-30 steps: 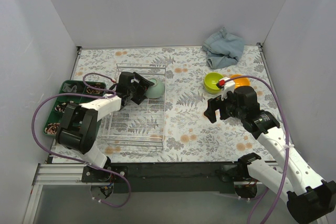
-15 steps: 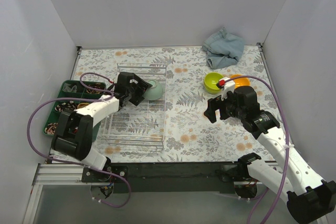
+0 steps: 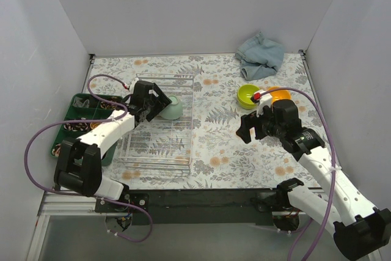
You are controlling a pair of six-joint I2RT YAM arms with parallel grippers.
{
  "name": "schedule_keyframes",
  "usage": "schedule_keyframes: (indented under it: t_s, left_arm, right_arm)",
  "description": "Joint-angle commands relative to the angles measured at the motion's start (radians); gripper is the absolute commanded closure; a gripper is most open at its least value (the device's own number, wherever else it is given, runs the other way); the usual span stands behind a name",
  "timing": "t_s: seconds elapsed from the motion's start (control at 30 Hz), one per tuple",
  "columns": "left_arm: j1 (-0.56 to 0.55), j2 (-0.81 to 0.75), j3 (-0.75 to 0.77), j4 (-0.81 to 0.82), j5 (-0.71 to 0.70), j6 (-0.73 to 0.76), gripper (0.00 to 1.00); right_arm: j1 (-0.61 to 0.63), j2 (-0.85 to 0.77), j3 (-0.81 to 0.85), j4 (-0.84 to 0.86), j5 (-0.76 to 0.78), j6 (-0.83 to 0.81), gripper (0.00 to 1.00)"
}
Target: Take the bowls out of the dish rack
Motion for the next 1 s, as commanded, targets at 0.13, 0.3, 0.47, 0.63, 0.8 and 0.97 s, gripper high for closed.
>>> schedule_keyframes:
  t_s: [0.13, 0.3, 0.47, 0.63, 0.8, 0.97]
  left_arm:
    - [0.001, -0.123, 0.089, -0.031, -0.059, 0.333, 0.80]
    - [0.001, -0.149, 0.118, -0.029, -0.033, 0.544, 0.81]
    - [-0.002, -0.184, 0.139, -0.028, 0.022, 0.751, 0.82]
    - [-0.016, -0.217, 0.136, -0.028, 0.078, 0.932, 0.83]
    - [-0.042, -0.229, 0.125, -0.026, 0.147, 1.010, 0.84]
    - [-0.076, -0.256, 0.107, -0.025, 0.201, 1.136, 0.88]
  right_arm:
    - [0.004, 0.030, 0.071, 0.043, -0.080, -0.006, 0.07]
    - [0.004, 0.064, 0.103, 0.045, -0.179, -0.015, 0.08]
    - [0.006, 0.115, 0.146, 0.045, -0.284, -0.044, 0.08]
    - [0.021, 0.165, 0.181, 0.057, -0.339, -0.044, 0.09]
    - [0.044, 0.217, 0.204, 0.088, -0.353, -0.032, 0.09]
    - [0.057, 0.268, 0.233, 0.109, -0.377, -0.032, 0.09]
